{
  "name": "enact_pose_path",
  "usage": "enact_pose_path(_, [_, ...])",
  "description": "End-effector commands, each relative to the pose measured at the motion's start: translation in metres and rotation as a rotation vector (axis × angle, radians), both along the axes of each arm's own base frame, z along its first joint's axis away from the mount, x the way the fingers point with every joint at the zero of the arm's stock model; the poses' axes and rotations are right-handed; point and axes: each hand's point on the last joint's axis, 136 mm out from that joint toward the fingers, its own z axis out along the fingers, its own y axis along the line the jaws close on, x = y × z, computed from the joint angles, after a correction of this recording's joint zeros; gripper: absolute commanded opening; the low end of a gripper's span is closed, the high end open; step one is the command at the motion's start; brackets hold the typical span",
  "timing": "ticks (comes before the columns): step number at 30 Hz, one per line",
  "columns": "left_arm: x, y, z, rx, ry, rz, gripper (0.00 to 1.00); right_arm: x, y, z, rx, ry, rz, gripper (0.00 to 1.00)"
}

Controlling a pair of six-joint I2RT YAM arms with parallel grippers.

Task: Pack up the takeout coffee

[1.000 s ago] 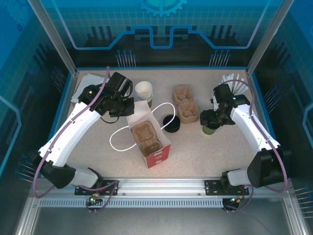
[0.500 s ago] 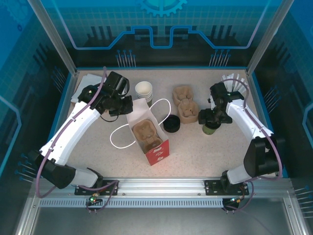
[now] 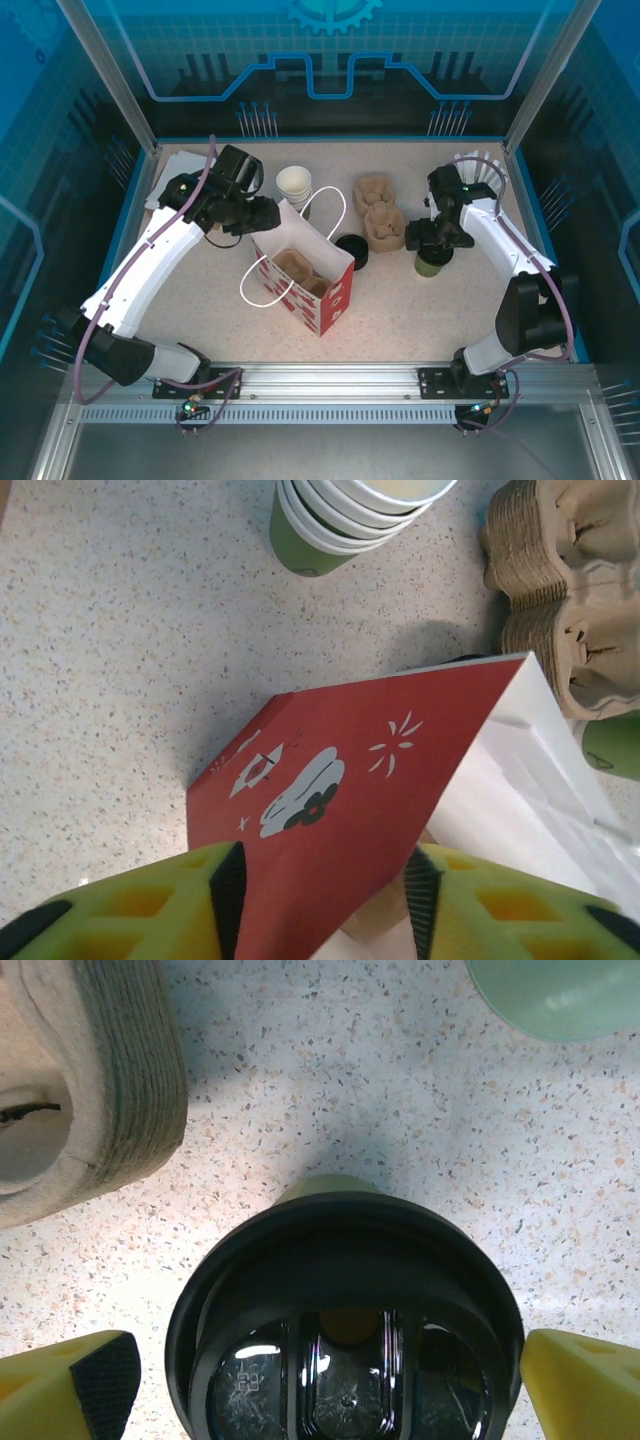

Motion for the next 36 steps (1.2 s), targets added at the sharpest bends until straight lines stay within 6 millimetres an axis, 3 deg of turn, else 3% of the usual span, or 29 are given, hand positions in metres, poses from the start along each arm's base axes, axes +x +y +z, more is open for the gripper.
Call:
enact_pose_path(1, [0.000,0.002,0.005,0.003,-0.010,-0.013,0.61,0.003,-0.006,0.018,-0.001,-0.037,0.001,1.00])
enact_pose_path(5, [-0.002,0.008,0.013,0.023,-0.035,-0.006,0.74,-0.001,-0.012,0.013,-0.005,-0.012,-0.003,1.00])
enact_pose_path(8, [-0.004,0.012,0.019,0.028,-0.059,0.000,0.78,-0.003,-0.011,0.007,0.001,0.011,0.004,1.00])
enact_pose_path(17, [-0.009,0.018,0.021,0.036,-0.061,0.008,0.81,-0.007,-0.001,-0.006,0.067,0.055,0.015,1.00])
enact_pose_path(25, [-0.010,0.020,0.018,0.044,-0.055,0.008,0.82,-0.010,-0.010,-0.011,0.011,0.079,0.012,1.00])
enact_pose_path(36, [-0.012,0.021,0.014,0.051,-0.047,0.004,0.84,-0.011,-0.011,0.009,0.015,0.019,0.013,1.00])
